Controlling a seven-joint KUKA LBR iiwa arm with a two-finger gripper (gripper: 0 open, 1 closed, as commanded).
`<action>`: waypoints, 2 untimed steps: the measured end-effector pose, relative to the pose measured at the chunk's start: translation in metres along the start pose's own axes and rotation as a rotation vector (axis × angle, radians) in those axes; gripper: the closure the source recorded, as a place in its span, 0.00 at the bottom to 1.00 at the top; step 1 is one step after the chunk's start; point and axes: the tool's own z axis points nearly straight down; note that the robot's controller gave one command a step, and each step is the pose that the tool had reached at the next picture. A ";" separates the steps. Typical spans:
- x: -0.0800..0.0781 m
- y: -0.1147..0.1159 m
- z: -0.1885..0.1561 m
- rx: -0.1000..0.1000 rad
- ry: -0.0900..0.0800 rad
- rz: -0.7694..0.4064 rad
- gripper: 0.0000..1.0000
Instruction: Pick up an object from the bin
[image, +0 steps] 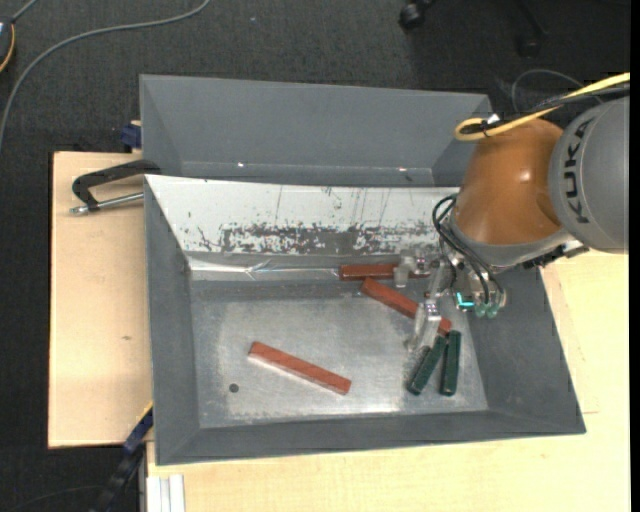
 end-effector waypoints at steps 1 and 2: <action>-0.041 -0.010 0.065 0.001 -0.012 -0.106 0.00; -0.043 -0.010 0.059 0.002 -0.020 -0.106 1.00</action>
Offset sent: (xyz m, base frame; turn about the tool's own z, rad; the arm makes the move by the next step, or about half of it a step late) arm 0.0386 -0.0108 -0.0639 -0.1065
